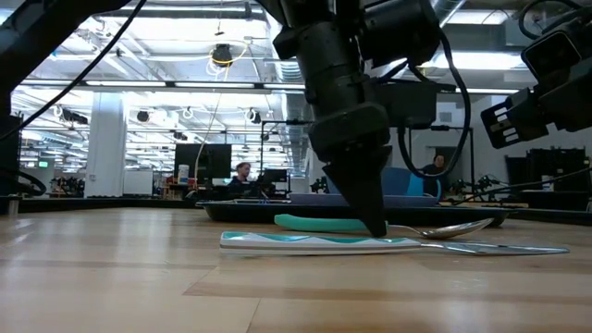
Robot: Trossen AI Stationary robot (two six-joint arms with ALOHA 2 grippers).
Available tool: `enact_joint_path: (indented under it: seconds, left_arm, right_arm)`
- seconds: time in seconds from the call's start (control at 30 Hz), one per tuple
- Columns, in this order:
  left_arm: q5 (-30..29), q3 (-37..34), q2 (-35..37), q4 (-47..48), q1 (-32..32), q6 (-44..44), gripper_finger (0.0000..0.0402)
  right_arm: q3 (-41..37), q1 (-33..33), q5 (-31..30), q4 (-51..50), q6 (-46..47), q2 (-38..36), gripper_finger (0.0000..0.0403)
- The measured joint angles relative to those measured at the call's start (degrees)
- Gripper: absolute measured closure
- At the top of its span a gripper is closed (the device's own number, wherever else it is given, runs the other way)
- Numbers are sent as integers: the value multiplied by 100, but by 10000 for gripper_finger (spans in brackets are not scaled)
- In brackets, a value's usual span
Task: Set up tray
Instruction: Put the blue spoon to the left of the blue fork on the black napkin on the black tray
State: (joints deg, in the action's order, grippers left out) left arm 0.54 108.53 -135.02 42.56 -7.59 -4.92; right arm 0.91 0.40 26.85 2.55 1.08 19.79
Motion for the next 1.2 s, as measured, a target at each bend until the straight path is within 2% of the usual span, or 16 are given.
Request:
enact_joint_path:
  seconds: [0.23, 0.47, 0.77, 1.03, 1.2]
  left_arm:
    - [36, 0, 0, -6, 62, 84, 322]
    - [23, 0, 0, -6, 62, 97, 371]
    - [22, 15, -2, 3, 62, 255, 360]
    - [28, 24, -2, 44, 97, 233, 376]
    - [-32, 314, -2, 476, 227, 226, 367]
  right_arm:
    - [0, 0, -2, 0, 0, 0, 265]
    - [0, 0, 2, 1, 0, 0, 264]
    - [0, 0, 1, 2, -7, 0, 266]
    - [0, -15, -2, 2, -4, 0, 265]
    - [0, -11, -2, 2, -4, 0, 262]
